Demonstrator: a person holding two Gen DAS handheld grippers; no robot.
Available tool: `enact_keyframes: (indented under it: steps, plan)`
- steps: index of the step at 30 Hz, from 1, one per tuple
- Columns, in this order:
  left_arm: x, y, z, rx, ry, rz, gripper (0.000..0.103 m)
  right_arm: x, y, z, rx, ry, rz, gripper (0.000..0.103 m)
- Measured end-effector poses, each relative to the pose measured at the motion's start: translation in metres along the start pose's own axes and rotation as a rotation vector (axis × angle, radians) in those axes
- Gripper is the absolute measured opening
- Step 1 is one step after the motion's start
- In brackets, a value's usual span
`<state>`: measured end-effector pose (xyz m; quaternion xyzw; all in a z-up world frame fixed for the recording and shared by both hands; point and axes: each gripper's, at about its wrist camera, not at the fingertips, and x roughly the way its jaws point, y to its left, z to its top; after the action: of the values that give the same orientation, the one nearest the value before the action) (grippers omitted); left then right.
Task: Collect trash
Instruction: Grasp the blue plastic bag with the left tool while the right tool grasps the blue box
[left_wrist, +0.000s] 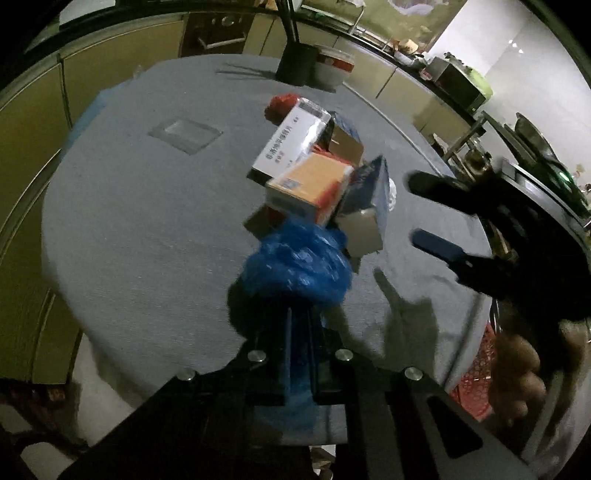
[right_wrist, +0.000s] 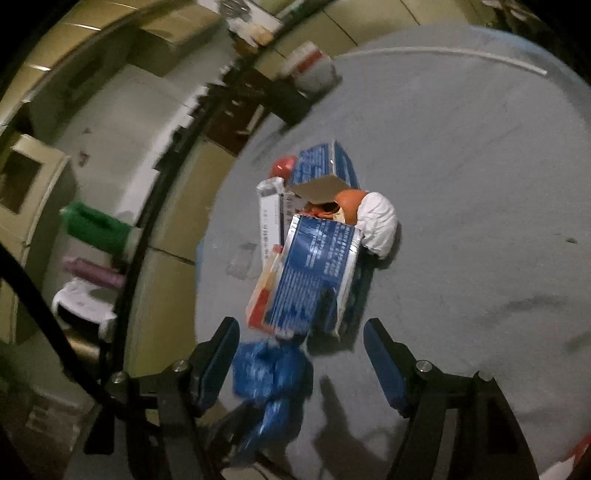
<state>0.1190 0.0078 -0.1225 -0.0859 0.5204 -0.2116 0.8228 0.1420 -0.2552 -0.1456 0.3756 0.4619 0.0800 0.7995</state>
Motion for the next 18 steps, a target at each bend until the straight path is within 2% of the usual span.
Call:
enact_keyframes:
  steps: [7, 9, 11, 12, 13, 14, 15, 18]
  plan:
    - [-0.001, 0.016, -0.002, 0.001, 0.004, -0.040, 0.008, 0.050, 0.012, 0.014, 0.026, 0.044, -0.127, 0.073]
    - [-0.002, 0.017, -0.001, -0.004, 0.008, -0.078, 0.008, 0.055, 0.003, 0.011, 0.062, 0.049, -0.107, 0.073]
    - [0.000, 0.016, 0.000, -0.007, 0.005, -0.094, 0.016, 0.056, -0.005, 0.009, 0.079, 0.039, -0.117, 0.073]
    - [0.001, 0.015, 0.000, -0.005, 0.001, -0.100, 0.031, 0.055, -0.008, 0.008, 0.088, 0.036, -0.115, 0.073]
    - [0.001, 0.014, 0.000, -0.006, -0.003, -0.106, 0.049, 0.056, -0.015, 0.007, 0.110, 0.028, -0.096, 0.066]
    - [0.000, 0.013, 0.001, -0.008, -0.012, -0.120, 0.056, 0.054, -0.018, 0.006, 0.118, 0.025, -0.084, 0.063]
    - [0.000, 0.012, 0.001, -0.009, -0.022, -0.137, 0.062, 0.054, -0.021, 0.006, 0.123, 0.019, -0.062, 0.062]
    - [-0.005, 0.006, 0.001, 0.002, -0.036, -0.164, 0.062, 0.047, -0.026, 0.004, 0.105, -0.008, -0.051, 0.059]
